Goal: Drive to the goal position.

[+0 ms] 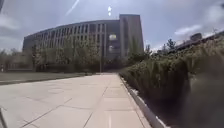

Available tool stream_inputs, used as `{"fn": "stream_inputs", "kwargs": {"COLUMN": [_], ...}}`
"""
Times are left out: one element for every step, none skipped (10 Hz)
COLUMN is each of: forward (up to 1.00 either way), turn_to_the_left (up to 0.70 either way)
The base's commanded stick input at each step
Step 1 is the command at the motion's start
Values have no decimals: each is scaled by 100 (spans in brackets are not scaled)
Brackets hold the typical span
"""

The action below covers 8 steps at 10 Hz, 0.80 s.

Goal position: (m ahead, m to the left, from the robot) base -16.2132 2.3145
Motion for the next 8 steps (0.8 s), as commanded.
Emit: {"fn": "stream_inputs", "kwargs": {"forward": [0, 3, 30, 67, 67, 67, 67, 67], "turn_to_the_left": [0, 0, 0, 0, 0, 1, 5, 33]}}
